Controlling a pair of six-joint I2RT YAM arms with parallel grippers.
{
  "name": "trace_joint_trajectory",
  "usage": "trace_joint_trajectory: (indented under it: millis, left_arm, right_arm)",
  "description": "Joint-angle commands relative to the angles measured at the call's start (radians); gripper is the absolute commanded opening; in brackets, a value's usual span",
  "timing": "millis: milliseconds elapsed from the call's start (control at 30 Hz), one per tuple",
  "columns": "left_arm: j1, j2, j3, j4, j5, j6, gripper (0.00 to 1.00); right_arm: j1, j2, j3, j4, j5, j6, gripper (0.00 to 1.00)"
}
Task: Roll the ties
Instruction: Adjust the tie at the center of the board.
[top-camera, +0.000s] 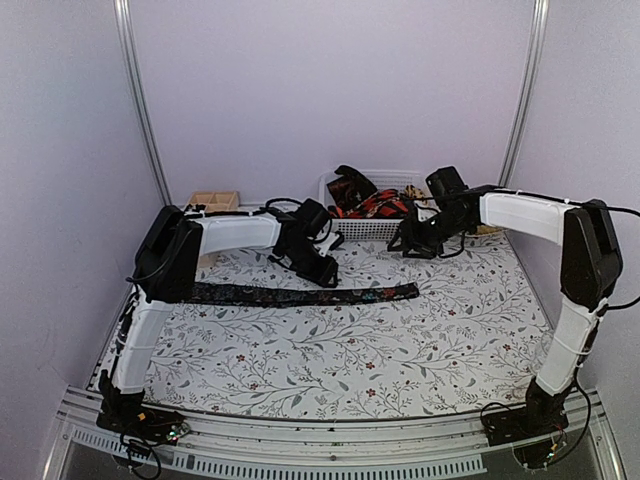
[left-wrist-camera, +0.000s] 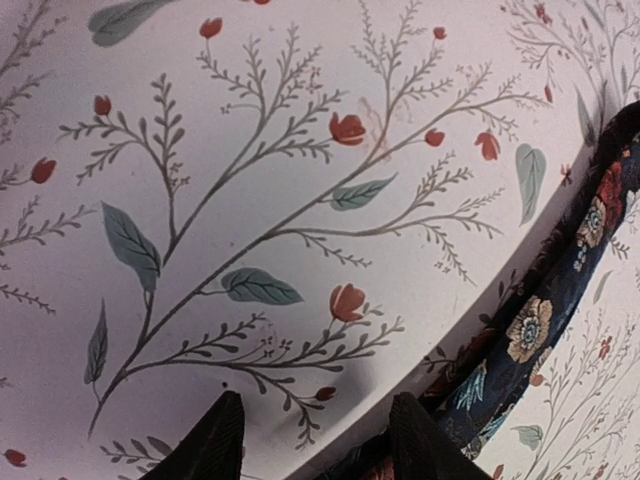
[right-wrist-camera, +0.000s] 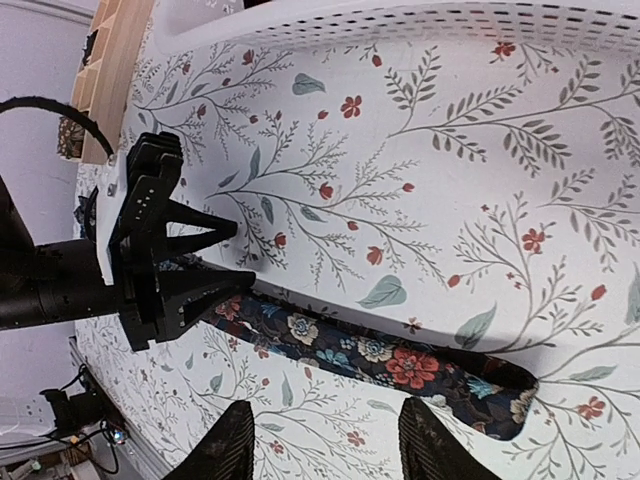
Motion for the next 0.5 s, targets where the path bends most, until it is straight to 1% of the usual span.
trace_joint_trajectory:
  millis: [0,267,467]
  left_arm:
    - [-0.01,0.036,-0.003,-0.023,0.103,0.006,0.49]
    - [-0.051,0.039,-0.09,0.018,0.196,-0.025,0.42]
    - [-0.126,0.051,-0.123,0.059,0.291,-0.049,0.38]
  right_arm:
    - [-0.031,-0.102,-0.049,-0.127,0.12,-0.078,0.5]
    - [-0.076,-0.108,-0.218,-0.079,0.087,-0.068,0.5]
    - [-0.088,-0.166,-0.302,-0.066,0.064,-0.055,0.5]
